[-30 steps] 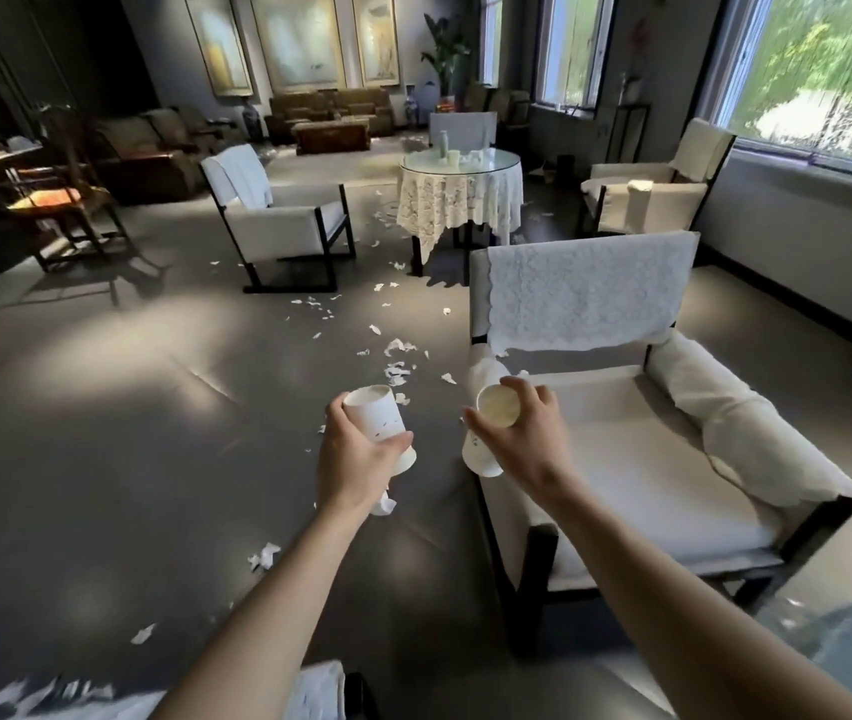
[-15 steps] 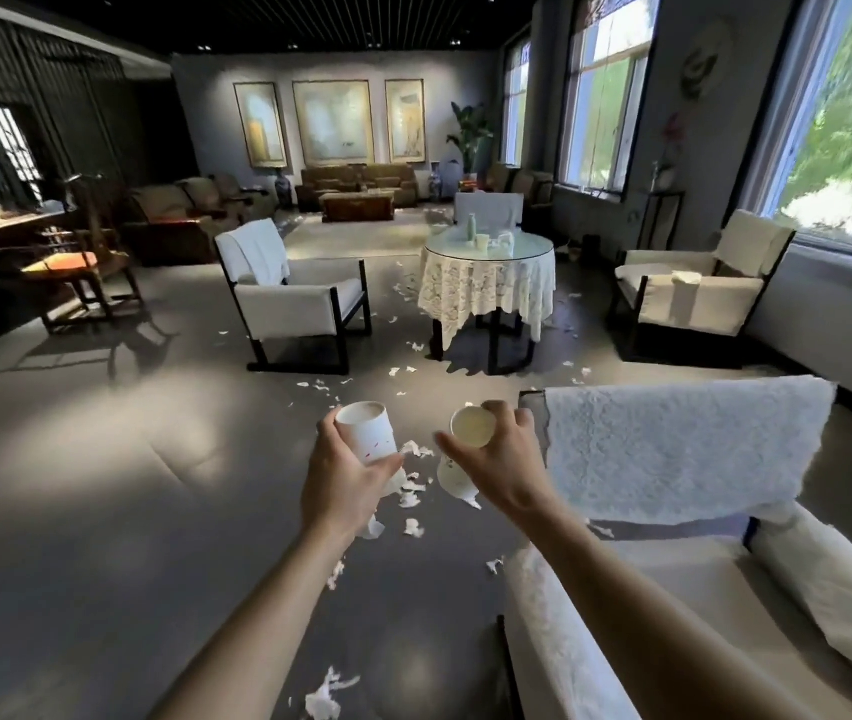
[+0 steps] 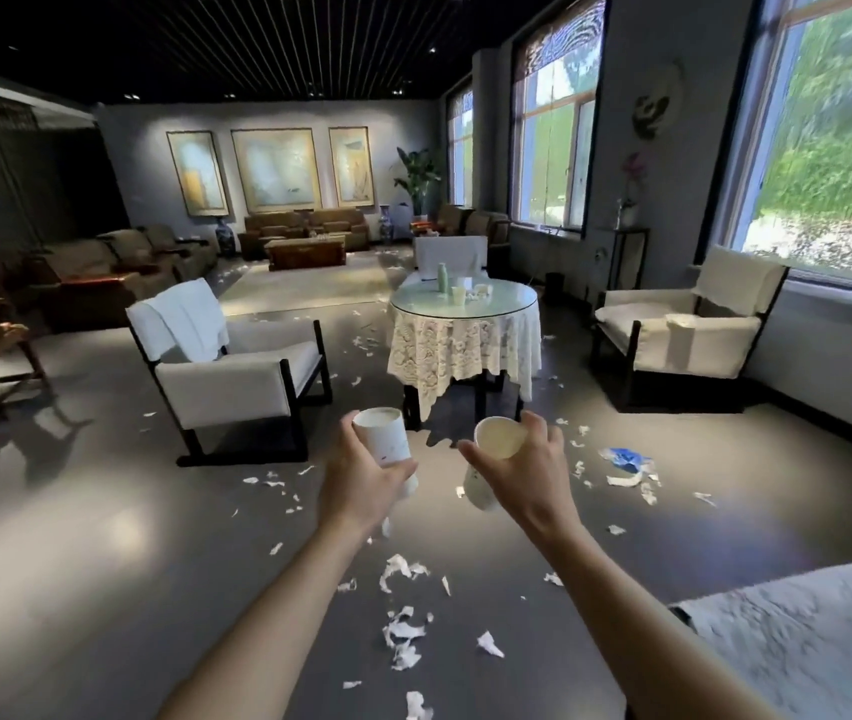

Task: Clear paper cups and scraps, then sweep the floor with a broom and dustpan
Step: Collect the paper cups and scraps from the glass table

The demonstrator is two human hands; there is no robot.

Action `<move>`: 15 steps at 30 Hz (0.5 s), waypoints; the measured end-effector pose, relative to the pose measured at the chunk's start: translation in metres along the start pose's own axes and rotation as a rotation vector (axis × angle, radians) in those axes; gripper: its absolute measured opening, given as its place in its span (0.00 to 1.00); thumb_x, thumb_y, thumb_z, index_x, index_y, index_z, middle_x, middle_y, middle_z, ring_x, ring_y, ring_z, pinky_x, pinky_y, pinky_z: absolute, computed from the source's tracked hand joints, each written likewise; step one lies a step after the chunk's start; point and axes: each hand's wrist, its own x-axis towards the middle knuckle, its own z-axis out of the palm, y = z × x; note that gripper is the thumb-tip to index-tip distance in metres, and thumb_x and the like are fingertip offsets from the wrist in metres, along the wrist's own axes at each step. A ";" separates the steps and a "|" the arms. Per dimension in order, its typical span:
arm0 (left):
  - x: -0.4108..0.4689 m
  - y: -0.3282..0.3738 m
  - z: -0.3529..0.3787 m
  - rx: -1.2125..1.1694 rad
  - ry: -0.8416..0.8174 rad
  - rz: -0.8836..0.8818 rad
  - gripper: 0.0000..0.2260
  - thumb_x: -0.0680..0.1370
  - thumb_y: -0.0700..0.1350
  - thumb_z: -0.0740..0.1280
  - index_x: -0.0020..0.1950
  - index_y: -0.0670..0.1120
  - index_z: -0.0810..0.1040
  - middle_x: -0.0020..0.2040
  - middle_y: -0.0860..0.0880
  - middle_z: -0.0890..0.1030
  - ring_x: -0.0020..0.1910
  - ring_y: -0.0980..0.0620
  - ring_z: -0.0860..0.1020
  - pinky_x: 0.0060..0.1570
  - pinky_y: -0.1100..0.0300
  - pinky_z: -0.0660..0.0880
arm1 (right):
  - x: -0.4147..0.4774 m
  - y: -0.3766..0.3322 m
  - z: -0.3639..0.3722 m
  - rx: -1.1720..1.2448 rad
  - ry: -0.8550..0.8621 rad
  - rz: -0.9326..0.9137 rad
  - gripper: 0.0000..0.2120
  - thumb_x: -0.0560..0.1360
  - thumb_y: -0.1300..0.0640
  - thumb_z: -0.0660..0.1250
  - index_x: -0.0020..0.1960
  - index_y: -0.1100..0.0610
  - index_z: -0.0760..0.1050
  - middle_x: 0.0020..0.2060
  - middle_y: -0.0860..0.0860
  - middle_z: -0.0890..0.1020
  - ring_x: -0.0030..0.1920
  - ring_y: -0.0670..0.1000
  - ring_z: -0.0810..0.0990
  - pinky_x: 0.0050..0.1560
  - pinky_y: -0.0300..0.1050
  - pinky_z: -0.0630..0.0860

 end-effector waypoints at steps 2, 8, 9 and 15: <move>0.050 -0.003 0.031 -0.034 -0.053 0.026 0.35 0.67 0.46 0.78 0.68 0.47 0.64 0.61 0.48 0.74 0.53 0.49 0.73 0.49 0.57 0.70 | 0.048 0.009 0.011 -0.013 0.059 0.019 0.40 0.68 0.44 0.75 0.70 0.62 0.64 0.64 0.58 0.69 0.63 0.55 0.70 0.54 0.36 0.62; 0.178 -0.023 0.154 -0.090 -0.238 0.062 0.36 0.66 0.49 0.77 0.68 0.51 0.62 0.60 0.48 0.74 0.54 0.48 0.75 0.51 0.50 0.76 | 0.203 0.065 0.041 -0.080 0.139 0.107 0.38 0.68 0.43 0.75 0.68 0.63 0.66 0.63 0.59 0.71 0.61 0.55 0.72 0.53 0.38 0.64; 0.202 -0.027 0.176 -0.087 -0.255 0.065 0.36 0.66 0.49 0.77 0.69 0.50 0.62 0.61 0.48 0.74 0.55 0.47 0.75 0.51 0.51 0.75 | 0.231 0.075 0.045 -0.098 0.154 0.110 0.37 0.68 0.43 0.75 0.68 0.63 0.66 0.62 0.59 0.72 0.60 0.55 0.72 0.52 0.38 0.64; 0.379 0.005 0.291 -0.116 -0.301 0.064 0.37 0.67 0.50 0.77 0.68 0.48 0.61 0.57 0.49 0.73 0.49 0.48 0.73 0.32 0.59 0.70 | 0.424 0.117 0.053 -0.105 0.224 0.113 0.37 0.69 0.43 0.74 0.68 0.63 0.66 0.62 0.58 0.72 0.60 0.54 0.72 0.52 0.37 0.64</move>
